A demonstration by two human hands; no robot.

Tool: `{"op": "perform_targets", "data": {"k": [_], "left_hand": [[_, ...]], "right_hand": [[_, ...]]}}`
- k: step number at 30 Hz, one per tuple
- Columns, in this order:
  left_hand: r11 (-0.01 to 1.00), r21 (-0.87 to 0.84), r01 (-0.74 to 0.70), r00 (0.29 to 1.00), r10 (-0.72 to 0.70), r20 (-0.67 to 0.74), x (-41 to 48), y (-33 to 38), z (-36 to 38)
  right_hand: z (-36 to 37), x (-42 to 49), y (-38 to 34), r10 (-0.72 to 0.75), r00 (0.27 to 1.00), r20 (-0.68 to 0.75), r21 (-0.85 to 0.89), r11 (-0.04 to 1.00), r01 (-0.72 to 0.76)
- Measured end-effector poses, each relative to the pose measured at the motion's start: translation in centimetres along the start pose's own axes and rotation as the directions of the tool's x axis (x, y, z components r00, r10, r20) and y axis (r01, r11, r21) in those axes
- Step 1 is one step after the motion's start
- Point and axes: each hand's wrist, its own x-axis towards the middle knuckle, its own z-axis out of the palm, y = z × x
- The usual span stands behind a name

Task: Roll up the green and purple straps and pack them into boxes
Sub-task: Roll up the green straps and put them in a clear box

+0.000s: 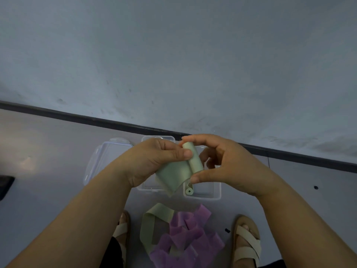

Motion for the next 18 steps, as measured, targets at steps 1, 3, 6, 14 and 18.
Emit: {"op": "perform_targets", "data": {"k": [1,3,6,14,18], "left_hand": [[1.000,0.005,-0.016,1.000,0.017,-0.026,-0.1,0.1,0.0],[0.998,0.011,-0.057,0.993,0.058,-0.100,-0.2,0.4,0.0],[0.995,0.020,-0.101,0.967,0.103,-0.231,-0.3,0.6,0.3],[0.970,-0.119,-0.213,0.939,0.169,-0.300,0.0,1.0,1.1],[0.965,-0.106,-0.240,0.936,0.201,-0.290,0.0,1.0,1.1]], "right_hand": [[0.1,0.1,0.2,0.017,1.000,-0.021,0.050,0.999,-0.016],[0.2,0.4,0.7,0.063,0.996,-0.069,0.164,0.985,-0.051],[0.6,0.8,0.8,0.113,0.984,-0.140,0.314,0.947,-0.064],[2.0,1.9,0.8,0.122,0.923,-0.366,0.405,0.914,0.040],[1.8,1.9,0.7,0.040,0.902,-0.431,0.244,0.967,0.073]]}}
